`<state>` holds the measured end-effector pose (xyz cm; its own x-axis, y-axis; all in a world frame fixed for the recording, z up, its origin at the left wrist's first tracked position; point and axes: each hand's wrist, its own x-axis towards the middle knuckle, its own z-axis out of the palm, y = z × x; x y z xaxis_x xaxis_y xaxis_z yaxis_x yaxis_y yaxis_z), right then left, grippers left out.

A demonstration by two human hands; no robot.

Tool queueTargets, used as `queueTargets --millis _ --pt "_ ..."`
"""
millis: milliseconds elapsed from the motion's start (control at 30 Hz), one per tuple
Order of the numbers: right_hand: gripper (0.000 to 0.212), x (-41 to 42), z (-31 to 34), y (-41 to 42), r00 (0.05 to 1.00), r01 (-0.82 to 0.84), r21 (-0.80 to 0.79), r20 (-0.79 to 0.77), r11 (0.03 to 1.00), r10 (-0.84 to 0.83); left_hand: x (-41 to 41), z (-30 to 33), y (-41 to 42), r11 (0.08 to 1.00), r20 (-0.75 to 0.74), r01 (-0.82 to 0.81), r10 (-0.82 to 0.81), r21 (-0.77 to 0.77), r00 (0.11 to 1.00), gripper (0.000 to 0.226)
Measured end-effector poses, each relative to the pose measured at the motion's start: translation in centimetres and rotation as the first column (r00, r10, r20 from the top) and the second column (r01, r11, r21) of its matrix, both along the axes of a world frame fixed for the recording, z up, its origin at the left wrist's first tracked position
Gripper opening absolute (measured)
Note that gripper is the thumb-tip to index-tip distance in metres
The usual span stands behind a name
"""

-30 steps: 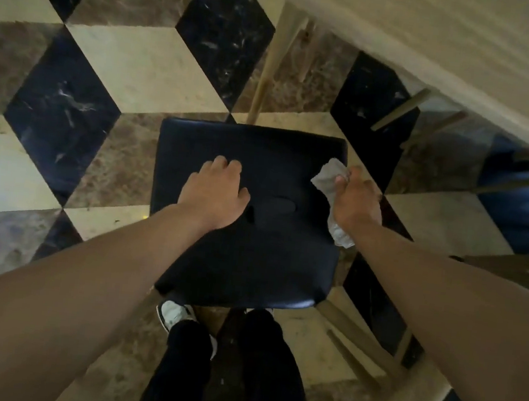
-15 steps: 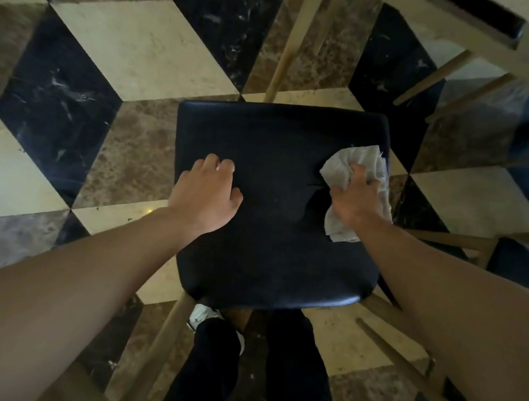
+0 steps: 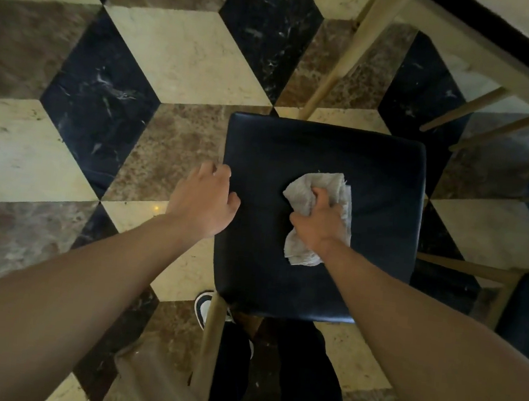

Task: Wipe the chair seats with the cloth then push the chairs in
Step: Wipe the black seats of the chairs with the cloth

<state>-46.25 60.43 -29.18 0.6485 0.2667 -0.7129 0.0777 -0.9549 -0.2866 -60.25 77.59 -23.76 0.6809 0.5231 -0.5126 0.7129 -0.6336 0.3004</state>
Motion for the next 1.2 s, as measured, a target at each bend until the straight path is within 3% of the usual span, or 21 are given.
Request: queueTargets --millis 233,600,700,800,1000,1067,1200 --pt "0.077 -6.1 0.2 4.8 0.984 -0.157 0.07 -0.08 0.985 0.162 -2.3 -0.2 1.5 1.0 0.015 -0.012 0.011 0.017 1.0 0.037" --pt "0.068 -11.7 -0.4 6.9 0.927 -0.368 0.165 -0.013 0.915 0.375 -3.7 -0.6 2.4 1.0 -0.016 0.017 -0.016 0.025 1.0 0.034" --pt "0.06 -12.0 -0.4 6.0 0.836 -0.549 0.119 0.046 0.828 0.547 -3.4 -0.6 2.5 0.999 -0.023 0.013 -0.012 0.031 1.0 0.038" --pt "0.059 -12.0 -0.7 4.9 0.639 -0.769 0.05 0.109 0.638 0.762 -2.5 -0.7 2.2 0.999 -0.031 -0.001 0.003 0.053 1.0 0.033" --pt "0.048 -9.1 -0.7 2.6 0.437 -0.888 -0.088 0.144 0.451 0.888 1.0 -0.1 0.4 0.997 -0.076 0.057 -0.054 0.042 0.996 0.036" --pt "0.052 -6.6 -0.7 1.0 0.405 -0.898 -0.14 0.108 0.417 0.908 2.7 -0.1 -0.7 0.995 -0.099 0.097 -0.095 0.019 0.991 0.04" --pt "0.049 0.6 -0.3 -2.3 0.446 -0.859 -0.255 0.053 0.443 0.894 6.2 -0.3 -3.0 0.993 -0.102 0.116 -0.115 -0.003 0.988 0.039"
